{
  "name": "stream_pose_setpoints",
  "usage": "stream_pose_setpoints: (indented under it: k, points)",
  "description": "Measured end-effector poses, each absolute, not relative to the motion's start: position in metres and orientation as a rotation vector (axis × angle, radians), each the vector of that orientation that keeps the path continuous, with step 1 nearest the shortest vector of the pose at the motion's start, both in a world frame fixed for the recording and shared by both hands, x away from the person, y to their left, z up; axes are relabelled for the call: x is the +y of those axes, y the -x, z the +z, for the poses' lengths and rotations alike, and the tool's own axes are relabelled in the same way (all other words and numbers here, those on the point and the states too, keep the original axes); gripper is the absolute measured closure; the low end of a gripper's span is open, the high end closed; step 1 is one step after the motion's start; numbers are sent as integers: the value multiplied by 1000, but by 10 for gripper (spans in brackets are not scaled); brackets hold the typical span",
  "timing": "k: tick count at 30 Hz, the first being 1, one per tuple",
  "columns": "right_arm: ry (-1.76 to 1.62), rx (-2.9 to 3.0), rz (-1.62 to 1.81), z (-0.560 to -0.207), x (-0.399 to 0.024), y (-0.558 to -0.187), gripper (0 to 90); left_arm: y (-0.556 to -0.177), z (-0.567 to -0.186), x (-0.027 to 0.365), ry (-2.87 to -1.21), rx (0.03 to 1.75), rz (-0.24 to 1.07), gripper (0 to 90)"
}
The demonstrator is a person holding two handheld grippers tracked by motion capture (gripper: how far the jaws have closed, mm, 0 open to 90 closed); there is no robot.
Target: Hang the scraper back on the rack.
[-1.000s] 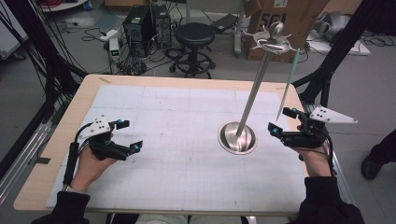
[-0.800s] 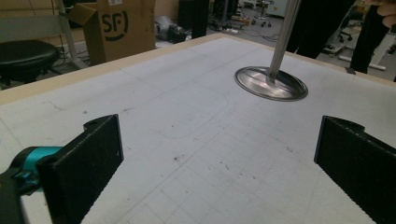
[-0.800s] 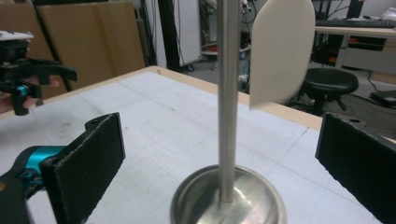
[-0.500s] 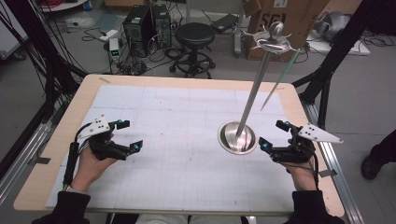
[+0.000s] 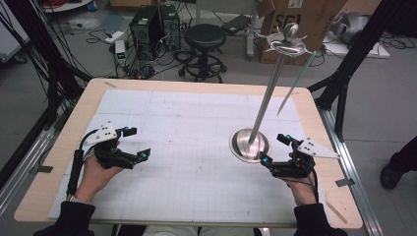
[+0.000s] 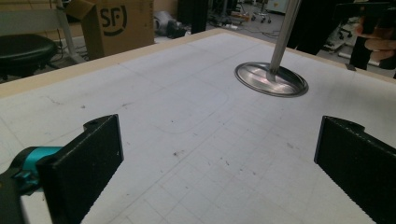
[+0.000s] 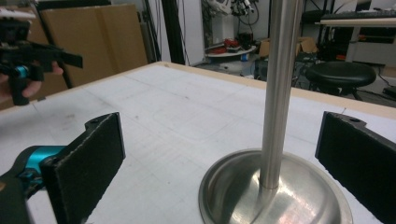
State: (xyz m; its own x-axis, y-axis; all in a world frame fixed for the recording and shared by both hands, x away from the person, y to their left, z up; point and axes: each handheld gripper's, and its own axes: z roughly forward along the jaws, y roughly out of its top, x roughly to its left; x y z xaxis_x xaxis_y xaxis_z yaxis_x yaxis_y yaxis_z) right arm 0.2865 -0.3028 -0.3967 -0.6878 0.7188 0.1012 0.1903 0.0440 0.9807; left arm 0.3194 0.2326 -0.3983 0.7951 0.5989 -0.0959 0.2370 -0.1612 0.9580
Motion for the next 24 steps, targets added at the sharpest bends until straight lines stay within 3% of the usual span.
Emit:
stream_pose_setpoints:
  k: [13,24]
  points:
    - [-958,1973,1613,-419,-294,-294,5,-323,-405,232,-1788,687,344,17]
    - [-1028,1925,1647,-425,-307,-298,5,-321,-417,244,-1729,742,376,17]
